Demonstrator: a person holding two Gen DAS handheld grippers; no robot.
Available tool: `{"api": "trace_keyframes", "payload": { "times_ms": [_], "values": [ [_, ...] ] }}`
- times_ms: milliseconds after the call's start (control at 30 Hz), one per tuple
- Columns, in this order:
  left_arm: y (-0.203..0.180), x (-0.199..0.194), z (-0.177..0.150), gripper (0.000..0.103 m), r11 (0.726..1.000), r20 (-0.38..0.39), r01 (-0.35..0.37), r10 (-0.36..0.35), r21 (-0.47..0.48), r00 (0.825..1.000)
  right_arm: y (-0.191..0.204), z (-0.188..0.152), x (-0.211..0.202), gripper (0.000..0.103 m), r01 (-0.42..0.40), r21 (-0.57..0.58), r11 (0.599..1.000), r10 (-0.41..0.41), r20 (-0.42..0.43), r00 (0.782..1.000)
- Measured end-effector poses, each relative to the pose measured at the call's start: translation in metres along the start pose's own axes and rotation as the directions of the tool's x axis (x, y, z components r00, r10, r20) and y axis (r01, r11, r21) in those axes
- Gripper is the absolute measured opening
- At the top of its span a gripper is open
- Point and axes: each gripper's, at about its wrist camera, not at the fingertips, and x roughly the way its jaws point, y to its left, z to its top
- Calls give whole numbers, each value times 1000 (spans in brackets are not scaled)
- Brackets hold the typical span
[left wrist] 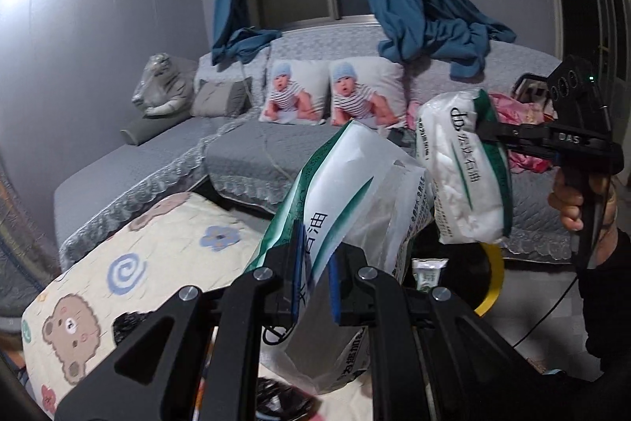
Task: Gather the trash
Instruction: 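Carry both packs over the yellow bin and open both tools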
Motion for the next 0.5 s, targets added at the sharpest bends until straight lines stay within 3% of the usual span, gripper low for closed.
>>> {"api": "trace_keyframes", "payload": {
  "times_ms": [300,500],
  "values": [
    [-42,38,14,10,994,-15,101,-101,33,995,-52,-11,-13,24,136,57,989,-139,47,989],
    [-57,53,18,10,990,-26,142,-142,24,990,-81,-24,-10,24,204,83,975,-208,32,978]
  ]
}}
